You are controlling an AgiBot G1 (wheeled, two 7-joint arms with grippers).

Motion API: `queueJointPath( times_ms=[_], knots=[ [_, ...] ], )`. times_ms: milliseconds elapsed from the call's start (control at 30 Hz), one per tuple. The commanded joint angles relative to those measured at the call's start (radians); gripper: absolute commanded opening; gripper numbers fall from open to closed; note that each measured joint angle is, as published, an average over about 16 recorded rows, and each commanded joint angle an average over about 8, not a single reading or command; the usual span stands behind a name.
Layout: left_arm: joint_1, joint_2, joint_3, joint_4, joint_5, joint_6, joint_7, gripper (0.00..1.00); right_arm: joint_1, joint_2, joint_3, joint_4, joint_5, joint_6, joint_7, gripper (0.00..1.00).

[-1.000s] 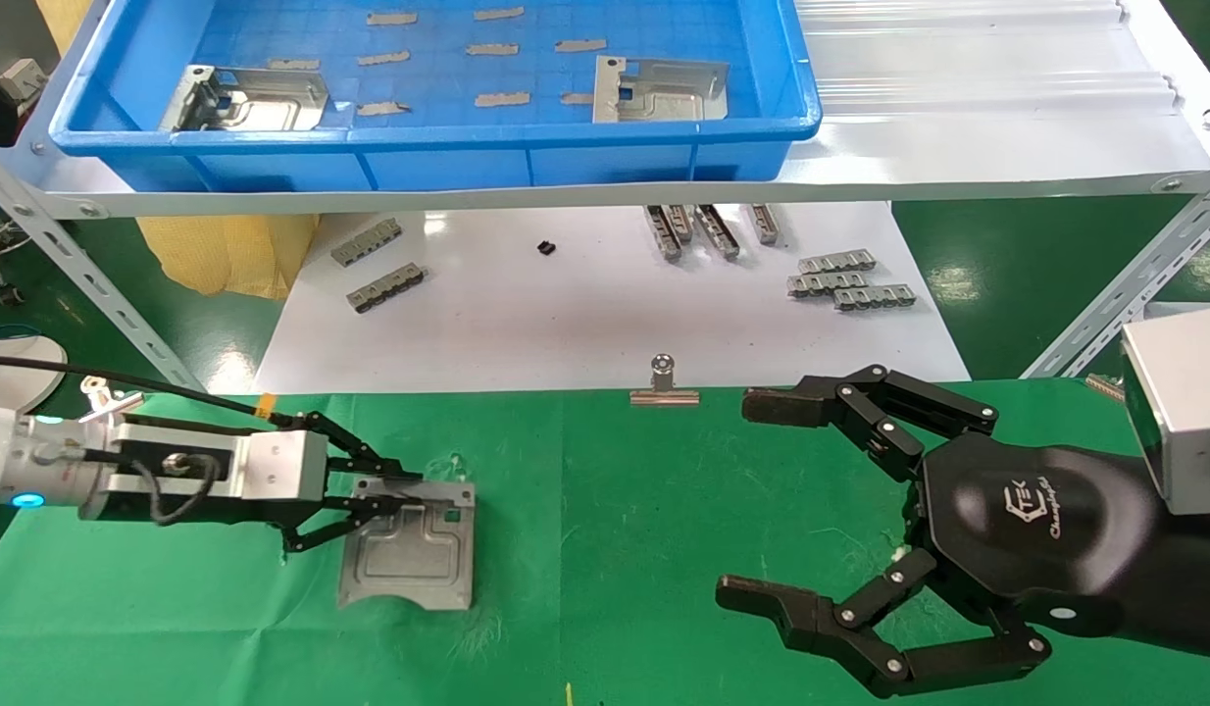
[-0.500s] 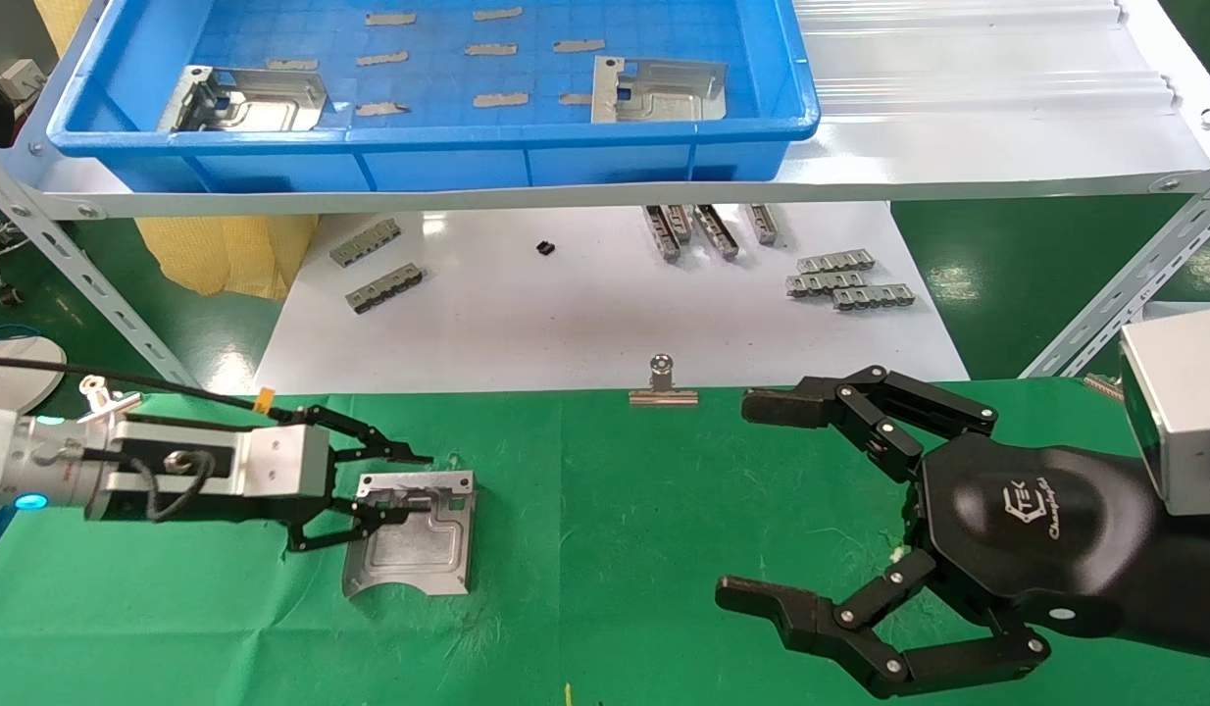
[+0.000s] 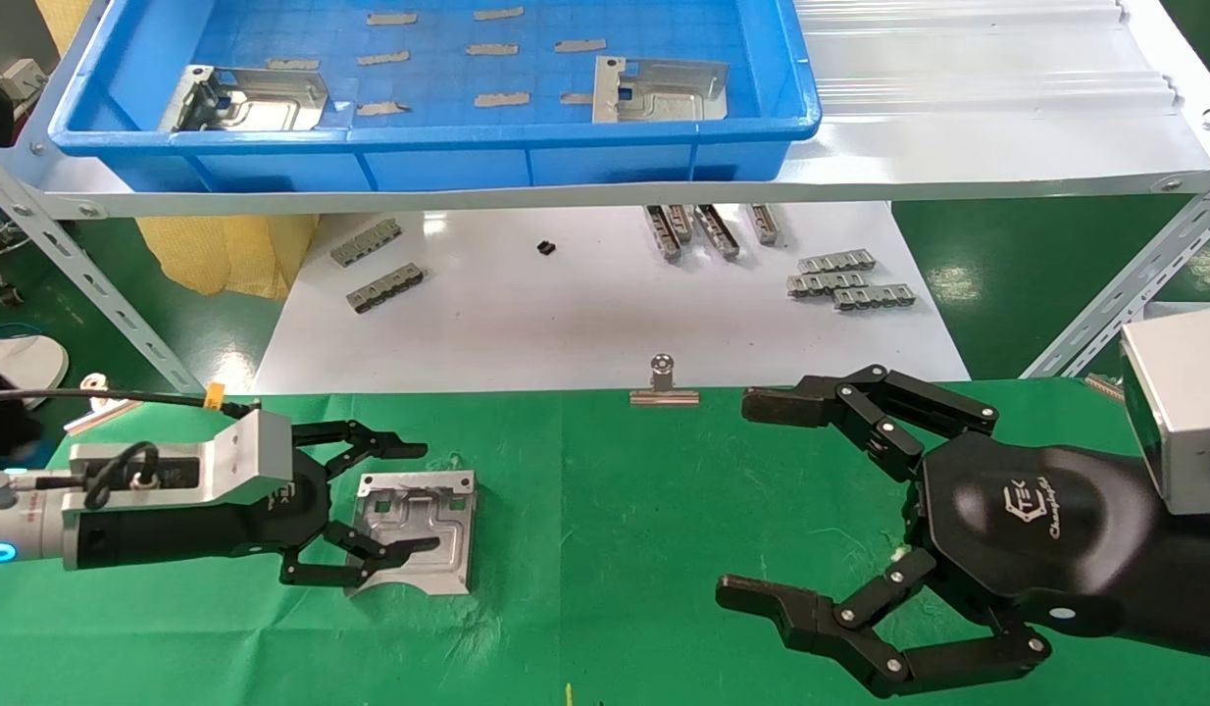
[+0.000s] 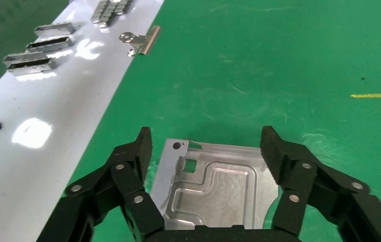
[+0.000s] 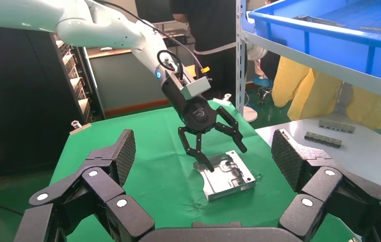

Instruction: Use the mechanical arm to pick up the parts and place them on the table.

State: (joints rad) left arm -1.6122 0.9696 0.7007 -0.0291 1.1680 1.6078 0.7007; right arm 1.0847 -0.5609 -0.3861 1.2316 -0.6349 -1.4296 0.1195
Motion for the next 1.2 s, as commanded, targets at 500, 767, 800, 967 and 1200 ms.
queueJointPath(
  times_ms=[500,767,800,967,1200],
  knots=[
    [0.062,-0.043,-0.049,-0.151,-0.05,-0.015,-0.102,1.0,0.0,0.0,0.0,0.0,0.0,0.0,0.0,1.0],
    [0.134,-0.09,-0.105,-0.318,-0.109,-0.03,-0.221,1.0,0.0,0.0,0.0,0.0,0.0,0.0,0.0,1.0],
    [0.143,-0.096,-0.112,-0.339,-0.116,-0.032,-0.236,1.0,0.0,0.0,0.0,0.0,0.0,0.0,0.0,1.0],
    [0.188,-0.126,-0.147,-0.443,-0.153,-0.041,-0.31,1.0,0.0,0.0,0.0,0.0,0.0,0.0,0.0,1.0],
    [0.251,-0.168,-0.197,-0.59,-0.204,-0.054,-0.415,1.0,0.0,0.0,0.0,0.0,0.0,0.0,0.0,1.0]
  ],
)
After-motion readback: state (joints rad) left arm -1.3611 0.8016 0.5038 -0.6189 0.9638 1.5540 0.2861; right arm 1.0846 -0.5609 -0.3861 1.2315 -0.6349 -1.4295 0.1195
